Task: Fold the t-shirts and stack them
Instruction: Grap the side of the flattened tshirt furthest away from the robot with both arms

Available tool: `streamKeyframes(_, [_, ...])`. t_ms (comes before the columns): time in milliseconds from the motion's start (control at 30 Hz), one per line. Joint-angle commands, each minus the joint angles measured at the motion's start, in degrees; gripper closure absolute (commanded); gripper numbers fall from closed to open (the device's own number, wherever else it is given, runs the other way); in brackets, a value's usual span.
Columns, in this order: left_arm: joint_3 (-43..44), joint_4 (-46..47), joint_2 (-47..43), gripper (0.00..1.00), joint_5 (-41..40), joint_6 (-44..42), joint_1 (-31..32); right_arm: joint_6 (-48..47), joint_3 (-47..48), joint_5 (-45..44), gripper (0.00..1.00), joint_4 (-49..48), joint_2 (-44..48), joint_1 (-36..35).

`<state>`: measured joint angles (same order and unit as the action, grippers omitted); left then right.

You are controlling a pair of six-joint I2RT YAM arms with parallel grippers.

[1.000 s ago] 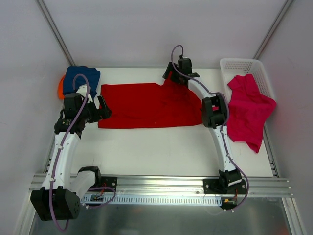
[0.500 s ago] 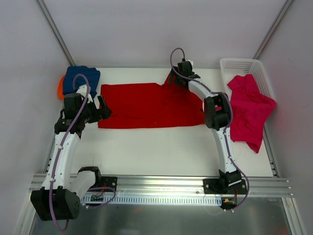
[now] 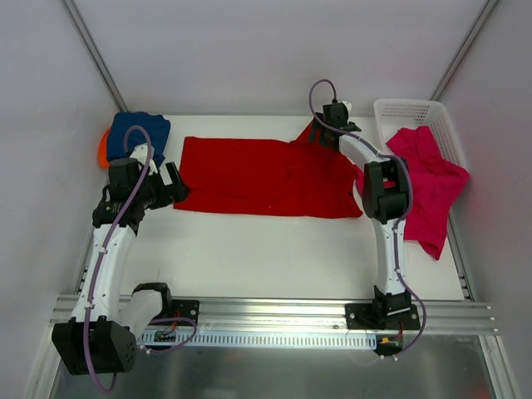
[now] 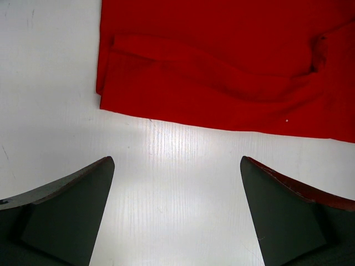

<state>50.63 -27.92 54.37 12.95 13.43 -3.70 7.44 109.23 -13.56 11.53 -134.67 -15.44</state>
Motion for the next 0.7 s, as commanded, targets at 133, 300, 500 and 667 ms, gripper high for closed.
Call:
streamKeyframes(133, [-0.36,-0.11,-0.67,0.01,1.11,-0.77,0.37,-3.31,6.07,-3.23,0.05,2.44,11.09,-3.8])
streamKeyframes(300, [-0.36,-0.03,-0.58,0.01,1.03,-0.69,0.37,-2.87,15.82,1.34,0.05,6.82,7.15,-7.49])
streamKeyframes(500, [-0.36,-0.11,-0.05,0.01,1.55,-0.77,0.36,-1.56,23.22,5.03,0.05,6.41,0.56,-11.19])
streamKeyframes(667, [-0.36,-0.03,-0.23,0.01,1.64,-0.78,0.45,1.17,21.12,7.67,0.05,3.68,-2.43,-12.33])
